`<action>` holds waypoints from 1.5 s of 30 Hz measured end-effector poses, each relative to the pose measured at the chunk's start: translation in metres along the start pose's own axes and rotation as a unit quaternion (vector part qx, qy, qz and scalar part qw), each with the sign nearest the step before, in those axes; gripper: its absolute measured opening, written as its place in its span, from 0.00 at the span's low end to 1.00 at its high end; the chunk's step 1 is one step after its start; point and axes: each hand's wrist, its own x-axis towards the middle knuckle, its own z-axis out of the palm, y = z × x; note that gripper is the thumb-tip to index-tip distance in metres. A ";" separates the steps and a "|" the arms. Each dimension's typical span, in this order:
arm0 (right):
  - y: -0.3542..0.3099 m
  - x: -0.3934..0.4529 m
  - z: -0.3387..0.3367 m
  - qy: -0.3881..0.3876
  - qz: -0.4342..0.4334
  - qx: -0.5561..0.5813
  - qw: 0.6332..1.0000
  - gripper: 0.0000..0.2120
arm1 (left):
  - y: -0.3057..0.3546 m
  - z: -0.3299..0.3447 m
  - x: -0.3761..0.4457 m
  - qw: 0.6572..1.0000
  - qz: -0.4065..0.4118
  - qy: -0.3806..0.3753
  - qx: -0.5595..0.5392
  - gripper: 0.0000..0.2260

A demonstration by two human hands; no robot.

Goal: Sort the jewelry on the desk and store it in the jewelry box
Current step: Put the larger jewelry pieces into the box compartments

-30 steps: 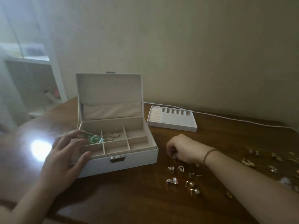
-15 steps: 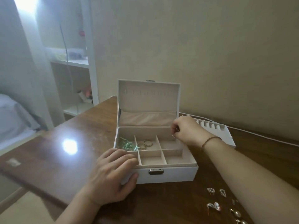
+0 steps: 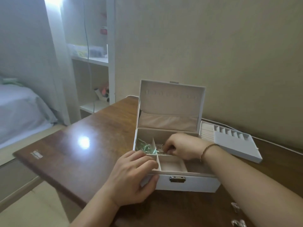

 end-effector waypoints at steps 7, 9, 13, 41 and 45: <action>0.001 0.006 -0.019 0.034 0.019 0.022 0.999 0.25 | 0.000 0.000 0.000 1.000 -0.010 0.002 -0.003 0.06; 0.000 0.008 -0.019 0.031 0.014 0.022 0.999 0.24 | 0.000 0.000 0.000 1.000 -0.013 0.002 -0.007 0.06; 0.002 0.009 -0.008 0.002 0.017 0.009 1.000 0.19 | -0.001 0.001 -0.001 1.000 -0.018 -0.003 -0.009 0.08; 0.005 0.018 0.008 0.127 0.054 -0.152 0.979 0.09 | -0.003 0.005 -0.003 1.000 -0.026 -0.001 -0.007 0.07; 0.000 0.023 0.012 0.130 0.060 -0.187 0.972 0.11 | -0.003 0.005 -0.003 1.000 -0.030 -0.003 -0.007 0.08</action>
